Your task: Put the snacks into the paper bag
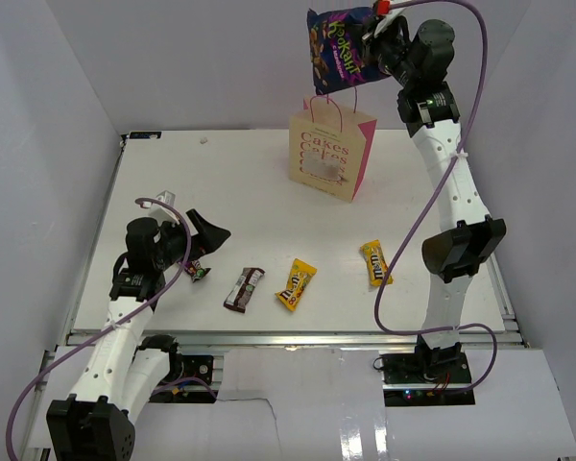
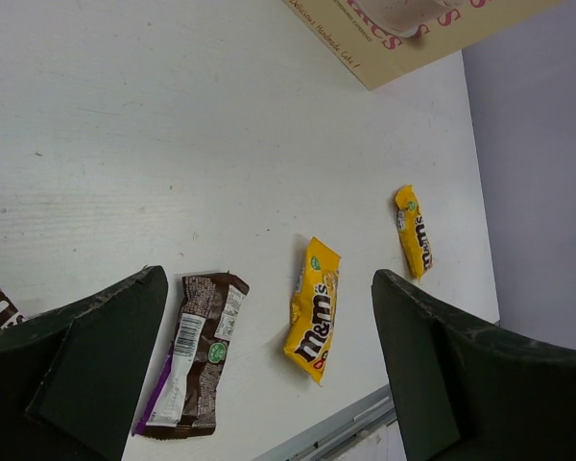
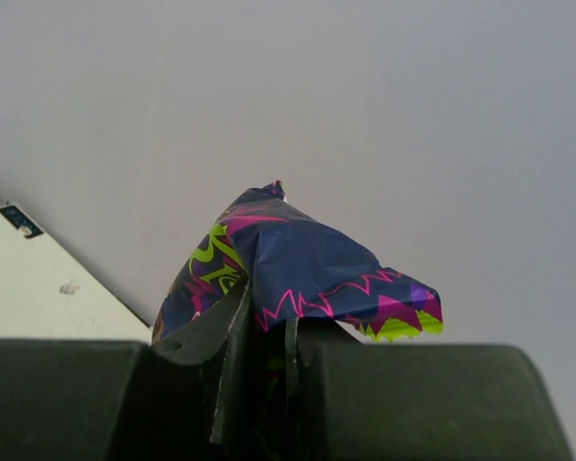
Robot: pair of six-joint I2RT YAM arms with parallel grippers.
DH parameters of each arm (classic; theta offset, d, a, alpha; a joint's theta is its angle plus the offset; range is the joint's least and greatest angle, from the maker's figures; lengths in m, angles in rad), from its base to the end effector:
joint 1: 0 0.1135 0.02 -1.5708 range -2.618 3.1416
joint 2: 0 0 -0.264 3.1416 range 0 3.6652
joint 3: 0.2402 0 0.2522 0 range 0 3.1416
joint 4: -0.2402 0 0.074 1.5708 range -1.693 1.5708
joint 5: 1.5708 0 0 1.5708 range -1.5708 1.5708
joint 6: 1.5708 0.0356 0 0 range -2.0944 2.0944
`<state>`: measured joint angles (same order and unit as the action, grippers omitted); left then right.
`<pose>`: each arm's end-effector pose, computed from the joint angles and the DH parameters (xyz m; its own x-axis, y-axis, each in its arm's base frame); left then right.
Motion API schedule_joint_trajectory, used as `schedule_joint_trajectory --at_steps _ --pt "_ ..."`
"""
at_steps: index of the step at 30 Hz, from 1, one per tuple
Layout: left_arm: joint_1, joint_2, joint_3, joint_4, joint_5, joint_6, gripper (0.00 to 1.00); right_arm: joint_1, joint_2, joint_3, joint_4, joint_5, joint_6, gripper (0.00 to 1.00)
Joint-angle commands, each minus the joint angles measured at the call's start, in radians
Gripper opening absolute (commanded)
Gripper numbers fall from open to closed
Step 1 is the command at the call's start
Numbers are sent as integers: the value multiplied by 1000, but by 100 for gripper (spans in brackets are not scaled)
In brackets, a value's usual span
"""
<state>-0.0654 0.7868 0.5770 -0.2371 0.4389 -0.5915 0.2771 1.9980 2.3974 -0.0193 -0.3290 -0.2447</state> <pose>0.1801 -0.0270 0.2622 -0.6042 -0.4663 -0.6462 0.1261 0.7448 -0.6553 0.4121 0.1292 0.5443 0.4789 -0.1022 -0.8719 -0.4447 0.8281 -0.3413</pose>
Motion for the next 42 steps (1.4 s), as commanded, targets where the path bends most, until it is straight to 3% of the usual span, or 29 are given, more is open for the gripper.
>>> schedule_joint_trajectory --at_steps 1,16,28,42 --pt "6 -20 -8 24 23 -5 98 -30 -90 -4 194 -36 -22 8" --pt "4 -9 -23 58 38 -13 98 -72 -166 -187 131 -268 -119 8" --pt "4 -4 -34 71 49 -16 98 -70 -208 -305 47 -327 -240 8" --pt "4 22 -46 113 69 -25 98 -49 -272 -489 24 -248 -344 8"
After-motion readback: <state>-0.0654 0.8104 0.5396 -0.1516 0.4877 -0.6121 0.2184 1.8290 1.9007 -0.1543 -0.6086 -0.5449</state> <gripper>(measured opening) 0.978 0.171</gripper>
